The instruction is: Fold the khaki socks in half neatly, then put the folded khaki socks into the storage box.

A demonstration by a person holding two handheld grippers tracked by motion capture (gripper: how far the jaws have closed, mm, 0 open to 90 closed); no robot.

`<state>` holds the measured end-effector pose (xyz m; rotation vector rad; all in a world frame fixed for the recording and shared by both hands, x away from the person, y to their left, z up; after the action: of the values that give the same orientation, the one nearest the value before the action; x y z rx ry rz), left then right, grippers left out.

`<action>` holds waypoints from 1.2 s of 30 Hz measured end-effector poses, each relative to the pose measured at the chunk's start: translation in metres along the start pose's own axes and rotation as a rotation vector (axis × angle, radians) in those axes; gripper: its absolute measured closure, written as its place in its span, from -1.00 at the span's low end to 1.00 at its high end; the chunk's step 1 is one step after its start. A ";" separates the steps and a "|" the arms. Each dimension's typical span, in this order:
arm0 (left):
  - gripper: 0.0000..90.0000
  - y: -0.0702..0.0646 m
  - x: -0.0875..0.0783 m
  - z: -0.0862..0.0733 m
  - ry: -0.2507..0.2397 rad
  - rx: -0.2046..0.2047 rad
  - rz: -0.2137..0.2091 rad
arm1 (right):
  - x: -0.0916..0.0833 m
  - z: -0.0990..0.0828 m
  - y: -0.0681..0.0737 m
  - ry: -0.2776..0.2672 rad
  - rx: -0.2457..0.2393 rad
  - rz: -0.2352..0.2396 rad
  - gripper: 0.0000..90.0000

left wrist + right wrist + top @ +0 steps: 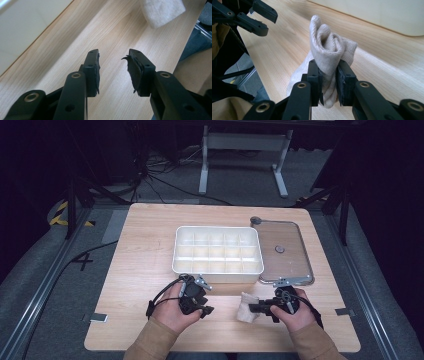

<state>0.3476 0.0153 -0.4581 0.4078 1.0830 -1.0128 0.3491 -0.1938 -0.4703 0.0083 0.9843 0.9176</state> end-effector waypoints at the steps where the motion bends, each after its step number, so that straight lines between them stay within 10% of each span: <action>1: 0.37 0.001 -0.001 0.000 -0.007 -0.002 0.001 | -0.001 0.000 -0.001 -0.004 -0.002 -0.002 0.69; 25: 0.35 0.017 -0.020 -0.010 -0.029 -0.054 0.022 | -0.043 0.021 -0.018 -0.099 -0.039 -0.073 0.68; 36: 0.29 0.034 -0.038 -0.019 -0.033 -0.103 0.055 | -0.065 0.050 -0.022 -0.058 -0.064 -0.131 0.67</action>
<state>0.3621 0.0640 -0.4396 0.3347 1.0838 -0.9080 0.3853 -0.2324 -0.4039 -0.0827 0.8910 0.8242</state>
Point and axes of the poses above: each handheld gripper's, and its own axes: x roughly forward along the jaws, z roughly out of its top, y roughly to its left, the point moved 8 cm from there along x, roughly forward along the jaws, and after that the axes turned 5 degrees about y, right-handed, at the moved point
